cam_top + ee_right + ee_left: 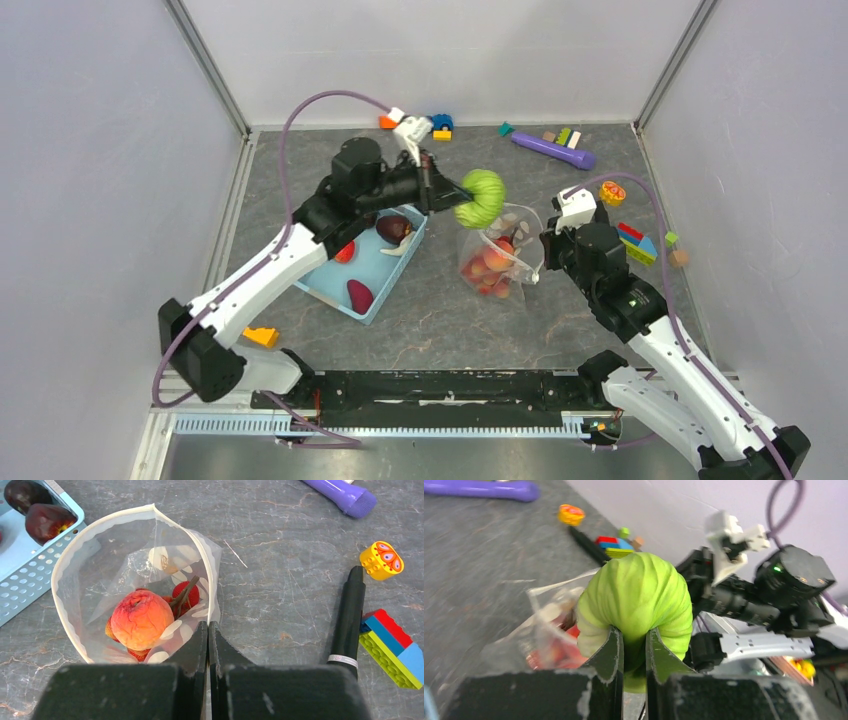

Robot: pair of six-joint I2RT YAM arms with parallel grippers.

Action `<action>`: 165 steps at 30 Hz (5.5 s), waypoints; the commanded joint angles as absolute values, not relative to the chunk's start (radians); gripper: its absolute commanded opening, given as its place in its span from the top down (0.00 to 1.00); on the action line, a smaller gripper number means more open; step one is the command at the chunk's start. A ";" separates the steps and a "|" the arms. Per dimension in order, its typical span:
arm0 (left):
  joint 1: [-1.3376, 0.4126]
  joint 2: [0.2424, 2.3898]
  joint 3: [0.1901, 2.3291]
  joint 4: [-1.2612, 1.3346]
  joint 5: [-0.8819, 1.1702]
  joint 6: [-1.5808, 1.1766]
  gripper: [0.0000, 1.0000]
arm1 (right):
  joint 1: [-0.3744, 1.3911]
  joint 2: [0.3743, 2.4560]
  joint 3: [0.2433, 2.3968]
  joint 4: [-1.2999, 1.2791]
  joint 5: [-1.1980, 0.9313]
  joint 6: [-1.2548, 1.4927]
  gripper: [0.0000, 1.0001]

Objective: Place the food in the zip-top bag and seal the zipper
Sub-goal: Place the fake vegetable in the zipper food storage bag, then pick up the fake fruit from the bin.

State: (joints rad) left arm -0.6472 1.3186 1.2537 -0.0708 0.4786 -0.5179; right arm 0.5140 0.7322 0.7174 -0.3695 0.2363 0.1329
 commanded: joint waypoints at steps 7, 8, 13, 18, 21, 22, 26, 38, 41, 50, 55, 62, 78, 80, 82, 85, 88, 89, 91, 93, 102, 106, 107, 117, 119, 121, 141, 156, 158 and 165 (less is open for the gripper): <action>-0.827 1.536 1.515 -0.228 0.466 -0.250 0.98 | 0.511 0.709 0.718 -0.298 0.188 0.099 1.00; -0.828 1.551 1.521 -0.243 0.455 -0.246 0.98 | 0.510 0.710 0.719 -0.299 0.200 0.100 1.00; -0.829 1.598 1.536 -0.304 0.422 -0.232 0.98 | 0.509 0.715 0.730 -0.296 0.227 0.107 1.00; -0.836 1.639 1.562 -0.371 0.346 -0.216 0.98 | 0.510 0.722 0.741 -0.288 0.201 0.110 1.00; -0.858 1.669 1.590 -0.428 0.344 -0.155 0.98 | 0.511 0.725 0.742 -0.275 0.174 0.107 1.00; -0.869 1.684 1.608 -0.454 0.332 -0.137 0.98 | 0.512 0.725 0.742 -0.269 0.165 0.106 1.00; -0.904 1.771 1.726 -0.585 0.268 -0.106 0.98 | 0.511 0.715 0.734 -0.237 0.104 0.094 1.00; -0.958 1.907 1.892 -0.704 0.054 -0.175 0.98 | 0.511 0.656 0.719 -0.192 0.059 0.119 1.00; -0.961 1.921 1.871 -0.701 -0.010 -0.235 0.98 | 0.511 0.637 0.710 -0.185 0.066 0.133 1.00; -0.965 1.930 1.822 -0.714 -0.356 -0.389 0.98 | 0.511 0.606 0.702 -0.173 0.056 0.151 1.00; -0.965 1.944 1.830 -0.731 -0.431 -0.394 0.98 | 0.511 0.591 0.696 -0.180 0.069 0.153 1.00; -0.965 1.978 1.834 -0.732 -0.454 -0.397 0.86 | 0.511 0.593 0.704 -0.206 0.083 0.149 1.00; -0.965 1.878 1.798 -0.623 -0.035 -0.308 0.00 | 0.511 0.624 0.696 -0.228 0.107 0.129 1.00; -0.964 1.855 1.792 -0.610 -0.005 -0.313 0.00 | 0.511 0.623 0.696 -0.231 0.107 0.127 1.00; -0.965 1.835 1.790 -0.600 0.031 -0.316 0.00 | 0.510 0.623 0.693 -0.231 0.109 0.127 1.00; -0.965 1.805 1.787 -0.587 0.096 -0.314 0.00 | 0.511 0.621 0.691 -0.231 0.113 0.126 1.00; -0.965 1.758 1.757 -0.552 0.162 -0.307 0.00 | 0.510 0.621 0.689 -0.231 0.118 0.126 1.00; -0.965 1.743 1.744 -0.544 0.172 -0.307 0.00 | 0.511 0.621 0.688 -0.231 0.121 0.125 1.00; -0.965 1.704 1.726 -0.538 0.169 -0.304 0.00 | 0.511 0.622 0.687 -0.230 0.126 0.123 1.00; -0.965 1.665 1.703 -0.529 0.147 -0.300 0.00 | 0.511 0.622 0.686 -0.232 0.132 0.121 1.00; -0.962 1.499 1.587 -0.535 -0.129 -0.297 0.00 | 0.510 0.618 0.678 -0.234 0.147 0.111 1.00; -0.956 1.446 1.549 -0.570 -0.258 -0.312 0.00 | 0.510 0.620 0.674 -0.235 0.154 0.108 1.00; -0.953 1.436 1.538 -0.577 -0.299 -0.319 0.00 | 0.511 0.620 0.672 -0.233 0.153 0.109 1.00; -0.794 1.330 1.369 -0.656 -0.479 -0.489 0.00 | 0.511 0.616 0.663 -0.231 0.165 0.104 1.00; -0.749 1.316 1.330 -0.669 -0.483 -0.524 0.00 | 0.509 0.622 0.663 -0.232 0.159 0.104 1.00; -0.703 1.305 1.288 -0.678 -0.484 -0.557 0.00 | 0.511 0.622 0.663 -0.237 0.156 0.105 1.00; -0.467 1.346 1.020 -0.601 -0.497 -0.608 0.00 | 0.511 0.586 0.637 -0.223 0.161 0.109 1.00; -0.372 1.477 0.963 -0.484 -0.442 -0.607 0.00 | 0.511 0.604 0.646 -0.231 0.166 0.108 1.00; -0.361 1.498 0.965 -0.475 -0.433 -0.610 0.00 | 0.511 0.605 0.644 -0.228 0.168 0.108 1.00; -0.336 1.533 0.953 -0.440 -0.404 -0.615 0.00 | 0.511 0.602 0.643 -0.229 0.168 0.110 1.00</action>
State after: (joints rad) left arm -0.3481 1.5211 0.9638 -0.4992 -0.4141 -0.5873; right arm 0.5087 0.6056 0.6399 -0.2554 0.1440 0.1158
